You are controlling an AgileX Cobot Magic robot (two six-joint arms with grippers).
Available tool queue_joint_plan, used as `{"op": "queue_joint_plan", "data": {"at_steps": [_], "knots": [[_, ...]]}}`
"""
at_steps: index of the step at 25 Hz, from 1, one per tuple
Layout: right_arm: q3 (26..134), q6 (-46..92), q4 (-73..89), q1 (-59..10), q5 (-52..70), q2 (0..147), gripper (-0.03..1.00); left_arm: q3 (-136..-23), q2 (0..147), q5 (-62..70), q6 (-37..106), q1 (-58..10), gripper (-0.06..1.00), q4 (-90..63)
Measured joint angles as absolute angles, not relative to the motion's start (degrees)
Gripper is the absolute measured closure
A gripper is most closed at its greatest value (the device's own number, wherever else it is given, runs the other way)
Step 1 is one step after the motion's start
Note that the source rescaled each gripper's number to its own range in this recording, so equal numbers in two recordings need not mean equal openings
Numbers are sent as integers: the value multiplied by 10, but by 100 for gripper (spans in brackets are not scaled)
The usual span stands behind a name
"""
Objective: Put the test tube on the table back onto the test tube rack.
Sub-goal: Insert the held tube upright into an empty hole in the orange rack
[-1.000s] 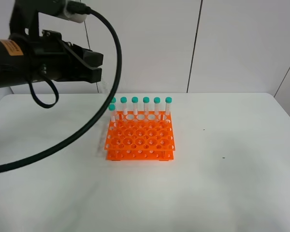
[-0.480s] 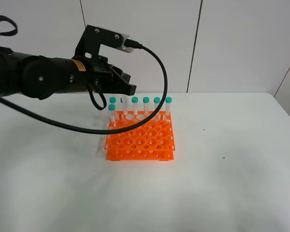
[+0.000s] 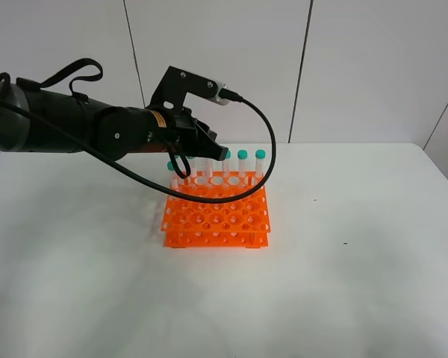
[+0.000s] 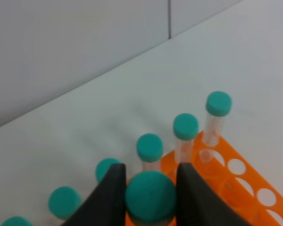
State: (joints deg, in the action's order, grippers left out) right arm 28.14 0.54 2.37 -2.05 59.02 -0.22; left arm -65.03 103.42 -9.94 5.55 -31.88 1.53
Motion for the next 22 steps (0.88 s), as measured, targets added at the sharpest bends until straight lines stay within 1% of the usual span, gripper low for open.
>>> {"op": "queue_joint_plan", "data": {"at_steps": [5, 22], "knots": [[281, 5, 24, -20, 590, -2, -3, -650, 1047, -116, 45, -298, 94, 20], [281, 5, 24, -20, 590, -2, -3, -650, 1065, -124, 46, -289, 94, 42]]}}
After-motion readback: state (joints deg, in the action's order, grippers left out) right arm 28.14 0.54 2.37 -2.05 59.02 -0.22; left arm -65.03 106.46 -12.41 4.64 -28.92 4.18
